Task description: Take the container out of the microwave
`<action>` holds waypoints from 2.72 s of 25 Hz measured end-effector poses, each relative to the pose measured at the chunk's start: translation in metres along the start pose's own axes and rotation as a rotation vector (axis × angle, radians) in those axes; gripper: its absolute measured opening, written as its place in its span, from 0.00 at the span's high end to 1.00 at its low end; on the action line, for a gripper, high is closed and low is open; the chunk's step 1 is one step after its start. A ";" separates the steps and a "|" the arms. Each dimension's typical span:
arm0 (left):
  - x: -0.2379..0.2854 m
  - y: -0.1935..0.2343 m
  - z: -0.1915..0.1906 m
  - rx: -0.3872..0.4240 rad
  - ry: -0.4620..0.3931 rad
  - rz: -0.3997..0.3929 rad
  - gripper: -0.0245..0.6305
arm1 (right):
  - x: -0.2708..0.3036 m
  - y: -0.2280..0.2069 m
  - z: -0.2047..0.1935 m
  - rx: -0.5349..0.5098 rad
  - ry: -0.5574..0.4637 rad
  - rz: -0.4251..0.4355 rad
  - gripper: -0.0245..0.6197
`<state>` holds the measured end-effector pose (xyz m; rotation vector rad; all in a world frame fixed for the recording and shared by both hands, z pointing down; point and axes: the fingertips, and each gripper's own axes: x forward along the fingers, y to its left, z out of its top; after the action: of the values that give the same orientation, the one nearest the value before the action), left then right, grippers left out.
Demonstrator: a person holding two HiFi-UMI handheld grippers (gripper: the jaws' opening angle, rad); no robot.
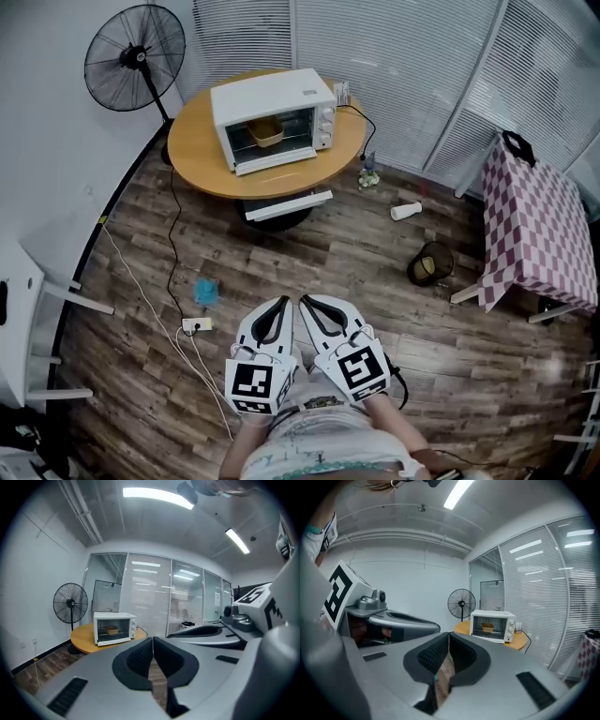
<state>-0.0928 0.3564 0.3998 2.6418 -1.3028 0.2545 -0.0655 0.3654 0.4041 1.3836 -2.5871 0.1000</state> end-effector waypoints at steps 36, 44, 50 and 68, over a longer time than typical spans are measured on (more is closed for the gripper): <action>0.120 0.149 0.030 0.008 0.029 -0.108 0.94 | 0.180 -0.063 0.027 0.018 0.022 -0.088 0.96; 0.121 0.152 0.034 0.001 0.014 -0.114 0.94 | 0.188 -0.064 0.031 0.001 0.029 -0.081 0.96; 0.132 0.158 0.039 0.003 0.006 -0.101 0.94 | 0.197 -0.074 0.034 -0.004 0.020 -0.068 0.96; 0.220 0.194 0.066 -0.011 -0.001 -0.036 0.94 | 0.261 -0.150 0.051 -0.023 0.011 0.001 0.96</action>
<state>-0.1107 0.0563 0.4045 2.6539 -1.2522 0.2399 -0.0893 0.0605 0.4044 1.3707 -2.5717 0.0774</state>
